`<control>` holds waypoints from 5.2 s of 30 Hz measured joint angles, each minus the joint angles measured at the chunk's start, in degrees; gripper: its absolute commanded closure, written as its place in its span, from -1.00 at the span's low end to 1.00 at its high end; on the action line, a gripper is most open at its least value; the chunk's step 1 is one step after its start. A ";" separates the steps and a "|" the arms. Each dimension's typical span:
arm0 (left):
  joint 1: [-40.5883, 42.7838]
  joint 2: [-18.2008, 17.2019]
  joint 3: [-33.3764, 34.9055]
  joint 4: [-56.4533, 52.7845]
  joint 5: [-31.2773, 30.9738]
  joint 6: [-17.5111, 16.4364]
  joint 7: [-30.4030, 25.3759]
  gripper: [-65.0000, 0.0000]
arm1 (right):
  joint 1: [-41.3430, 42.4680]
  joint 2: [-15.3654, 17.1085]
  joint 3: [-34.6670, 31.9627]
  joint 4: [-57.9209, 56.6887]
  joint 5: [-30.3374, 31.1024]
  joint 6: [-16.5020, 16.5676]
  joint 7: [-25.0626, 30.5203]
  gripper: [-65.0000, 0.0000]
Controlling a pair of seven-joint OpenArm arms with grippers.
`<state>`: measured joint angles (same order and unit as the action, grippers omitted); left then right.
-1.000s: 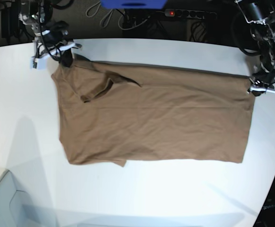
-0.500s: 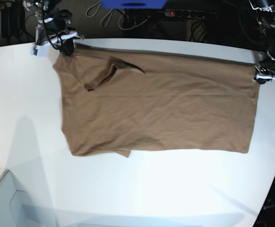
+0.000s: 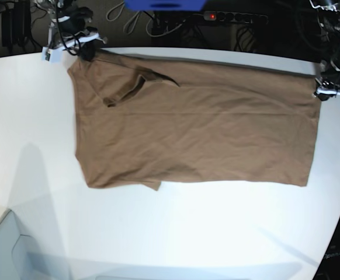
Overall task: Layout the t-shirt on the table in an organized manner, then fold the t-shirt properly
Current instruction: 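Release the edge and move both grippers to the shirt hem corners, then grasp the hem corners of the brown t-shirt with both grippers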
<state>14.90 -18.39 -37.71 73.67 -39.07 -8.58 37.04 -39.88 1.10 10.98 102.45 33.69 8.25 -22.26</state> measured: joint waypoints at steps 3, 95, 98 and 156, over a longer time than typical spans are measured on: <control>0.02 0.02 0.07 0.57 0.00 0.02 0.20 0.58 | 0.02 -0.63 0.20 0.02 -0.02 -0.11 0.02 0.86; -50.03 -0.02 19.93 -58.23 37.11 2.38 -39.87 0.98 | 49.48 10.93 -2.16 -33.51 -0.22 -0.46 -1.53 -0.19; -50.01 0.02 19.89 -58.07 37.11 2.38 -39.65 0.99 | 49.83 10.93 -2.16 -33.51 -0.22 -0.46 -1.29 -0.19; -38.34 1.79 20.13 -36.41 28.22 2.82 -36.44 0.99 | 57.70 14.12 -22.36 -37.55 -0.20 -0.09 3.96 1.00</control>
<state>-23.44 -16.60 -17.58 37.26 -10.85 -5.76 0.60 17.82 15.22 -11.38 64.90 33.50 8.16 -18.31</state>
